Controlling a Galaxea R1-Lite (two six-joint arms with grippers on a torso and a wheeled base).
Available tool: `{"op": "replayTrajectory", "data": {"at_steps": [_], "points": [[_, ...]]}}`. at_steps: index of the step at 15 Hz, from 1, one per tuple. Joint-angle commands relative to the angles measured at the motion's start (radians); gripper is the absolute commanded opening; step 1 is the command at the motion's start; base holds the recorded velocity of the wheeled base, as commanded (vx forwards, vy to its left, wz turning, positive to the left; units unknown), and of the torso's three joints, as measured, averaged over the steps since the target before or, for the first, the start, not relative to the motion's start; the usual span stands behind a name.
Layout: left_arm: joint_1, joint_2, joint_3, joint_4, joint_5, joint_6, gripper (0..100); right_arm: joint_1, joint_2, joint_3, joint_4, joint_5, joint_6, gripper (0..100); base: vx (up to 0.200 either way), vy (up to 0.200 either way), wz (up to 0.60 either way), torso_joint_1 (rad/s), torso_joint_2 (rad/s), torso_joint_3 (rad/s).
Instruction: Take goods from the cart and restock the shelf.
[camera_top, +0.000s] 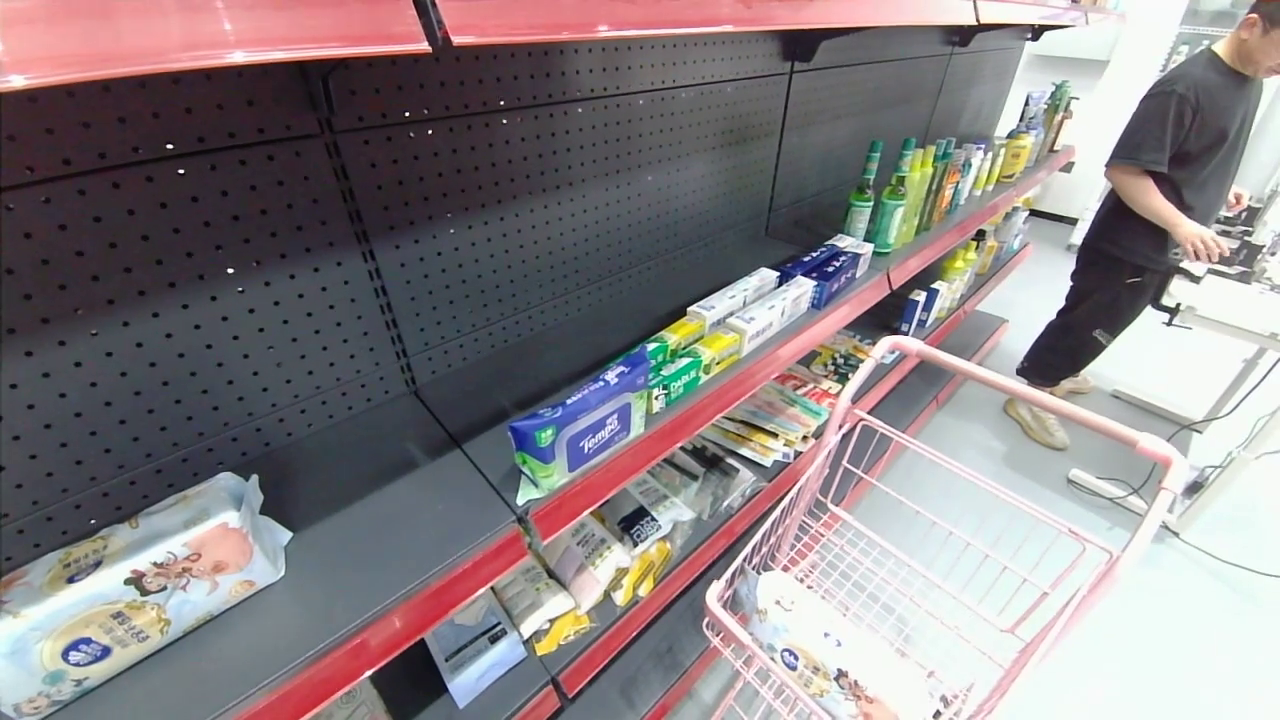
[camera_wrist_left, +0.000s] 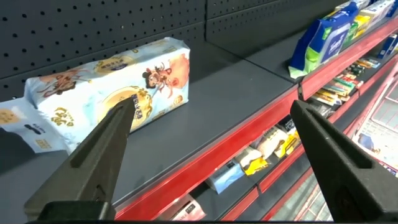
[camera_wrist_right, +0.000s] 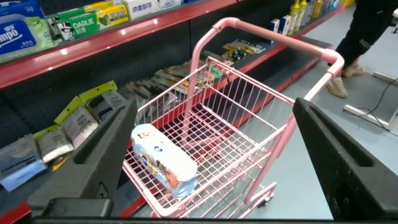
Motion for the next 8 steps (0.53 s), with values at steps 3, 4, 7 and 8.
{"op": "replayTrajectory", "data": {"at_steps": [3, 4, 7, 8], "points": [[0.0, 0.001, 0.0, 0.0, 0.0, 0.0, 100, -0.002, 0.001, -0.005, -0.005, 0.002, 0.019, 100, 0.0, 0.0, 0.0, 0.0, 0.0, 0.0], [0.0, 0.001, 0.0, 0.0, 0.0, 0.0, 100, 0.007, 0.05, -0.099, -0.009, 0.013, 0.03, 100, 0.0, 0.0, 0.0, 0.0, 0.0, 0.0], [0.0, 0.001, 0.0, 0.0, 0.0, 0.0, 100, 0.012, 0.739, -0.771, 0.086, -0.138, 0.323, 100, 0.0, 0.0, 0.0, 0.0, 0.0, 0.0], [0.0, 0.001, 0.0, 0.0, 0.0, 0.0, 100, 0.012, 0.739, -0.771, 0.086, -0.138, 0.323, 100, 0.0, 0.0, 0.0, 0.0, 0.0, 0.0]]}}
